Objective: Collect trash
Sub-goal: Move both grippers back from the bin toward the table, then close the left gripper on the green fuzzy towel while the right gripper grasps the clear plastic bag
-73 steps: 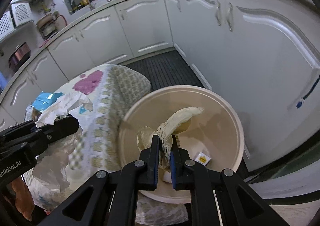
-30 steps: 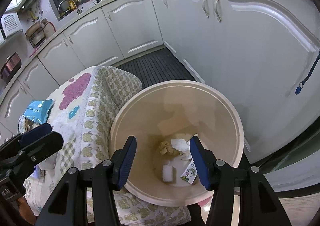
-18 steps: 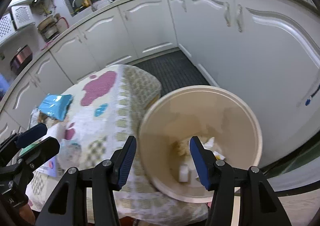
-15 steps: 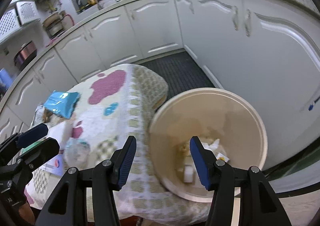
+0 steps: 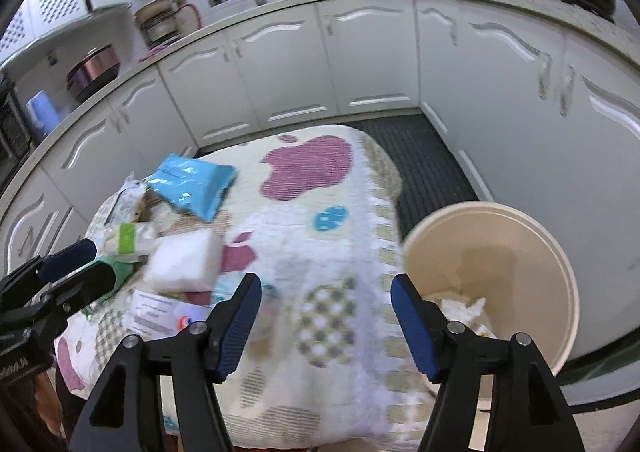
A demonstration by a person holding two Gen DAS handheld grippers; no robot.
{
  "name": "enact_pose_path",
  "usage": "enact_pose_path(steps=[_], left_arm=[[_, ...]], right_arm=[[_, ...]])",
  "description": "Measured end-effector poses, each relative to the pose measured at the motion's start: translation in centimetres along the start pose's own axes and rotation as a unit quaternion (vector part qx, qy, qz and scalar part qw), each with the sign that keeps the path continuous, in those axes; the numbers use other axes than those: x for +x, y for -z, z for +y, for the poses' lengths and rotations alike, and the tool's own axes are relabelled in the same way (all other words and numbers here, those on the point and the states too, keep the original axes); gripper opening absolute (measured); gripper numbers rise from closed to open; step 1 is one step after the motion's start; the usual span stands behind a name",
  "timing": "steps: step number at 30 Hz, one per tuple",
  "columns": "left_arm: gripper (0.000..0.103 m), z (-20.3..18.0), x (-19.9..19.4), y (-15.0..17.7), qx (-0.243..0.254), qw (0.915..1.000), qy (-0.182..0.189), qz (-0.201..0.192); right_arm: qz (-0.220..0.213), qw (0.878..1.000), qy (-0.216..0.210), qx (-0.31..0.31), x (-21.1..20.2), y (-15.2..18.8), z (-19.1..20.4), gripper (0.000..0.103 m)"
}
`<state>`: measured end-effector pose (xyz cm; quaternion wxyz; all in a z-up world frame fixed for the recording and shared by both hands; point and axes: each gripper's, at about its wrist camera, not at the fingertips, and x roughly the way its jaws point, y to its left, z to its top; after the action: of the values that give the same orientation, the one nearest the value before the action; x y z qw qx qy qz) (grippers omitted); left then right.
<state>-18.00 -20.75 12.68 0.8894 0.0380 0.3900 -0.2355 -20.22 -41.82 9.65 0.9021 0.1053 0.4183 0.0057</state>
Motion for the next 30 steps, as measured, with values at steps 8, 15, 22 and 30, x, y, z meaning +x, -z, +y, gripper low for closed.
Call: enact_pose_path(steps=[8,15,22,30], left_arm=[[0.062,6.7,-1.8,1.8,-0.044,0.9984,-0.034,0.003],[0.062,12.6,-2.6,3.7,-0.096,0.9936,-0.058,0.013],[0.062,16.0,-2.3,5.0,-0.126,0.9903,-0.056,0.019],[0.063,16.7,1.0,5.3,-0.093,0.9934,-0.043,0.051]], right_arm=[[0.01,0.999,-0.026,-0.041,1.4,-0.5,4.4,0.065],[0.023,0.997,-0.044,-0.055,3.2,-0.7,6.4,0.065],[0.038,0.997,-0.051,-0.051,4.2,-0.7,6.6,0.065],[0.058,0.996,-0.042,-0.049,5.2,-0.2,6.1,0.065]])
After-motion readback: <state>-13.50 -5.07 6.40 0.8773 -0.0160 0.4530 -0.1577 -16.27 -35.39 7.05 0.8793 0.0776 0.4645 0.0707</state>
